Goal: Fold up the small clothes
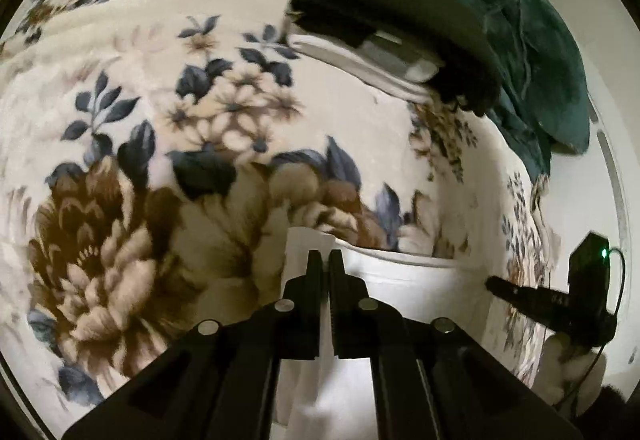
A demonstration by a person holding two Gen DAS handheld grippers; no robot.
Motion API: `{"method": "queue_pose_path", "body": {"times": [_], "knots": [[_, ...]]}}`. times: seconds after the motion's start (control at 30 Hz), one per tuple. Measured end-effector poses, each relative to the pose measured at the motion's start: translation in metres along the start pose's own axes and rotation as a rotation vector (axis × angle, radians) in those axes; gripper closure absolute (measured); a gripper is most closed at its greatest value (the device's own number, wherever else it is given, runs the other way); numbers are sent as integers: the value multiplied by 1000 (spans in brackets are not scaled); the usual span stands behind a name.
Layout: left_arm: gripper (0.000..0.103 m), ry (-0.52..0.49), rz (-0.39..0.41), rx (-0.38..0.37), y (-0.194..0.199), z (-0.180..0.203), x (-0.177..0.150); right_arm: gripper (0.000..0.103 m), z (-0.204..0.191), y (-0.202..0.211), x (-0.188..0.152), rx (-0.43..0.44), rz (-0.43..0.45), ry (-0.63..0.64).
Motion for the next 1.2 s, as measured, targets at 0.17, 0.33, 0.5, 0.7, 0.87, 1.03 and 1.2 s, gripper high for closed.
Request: {"method": "queue_pose_path", "body": {"times": [0.17,0.33,0.5,0.7,0.87,1.03,1.2], "knots": [[102,50,-30,25,-23,-15,2,101,10,-10,5,-25,4,-23],[101,67,-130,52,-52,-28,-17,101,19,-32,2,-49,-34,-36],[78,190,-168,-30,-33,-34,-21,83,30,-32,-7,0,-114,-93],[29,341,-209,-188,-5,-41,-54,39,40,-6,-37,172,-208,-161],[29,391,-293,-280,-17,-27,-88,39,30,-27,-88,306,-392,-176],[28,362,-336,-307,-30,-1,-95,39,9,-51,-111,393,-447,-194],[84,265,-304,-276,-25,12,-94,76,-8,-57,-111,404,-426,-168]]}}
Point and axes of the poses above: each gripper's, at about its wrist camera, not at the fingertips, and y roughly against the way its jaws point, z to its right, x to its top, the point moved 9 cm from there along -y, roughly the way its jaws point, and after that the axes turned 12 degrees about z, right-handed, at the moved point
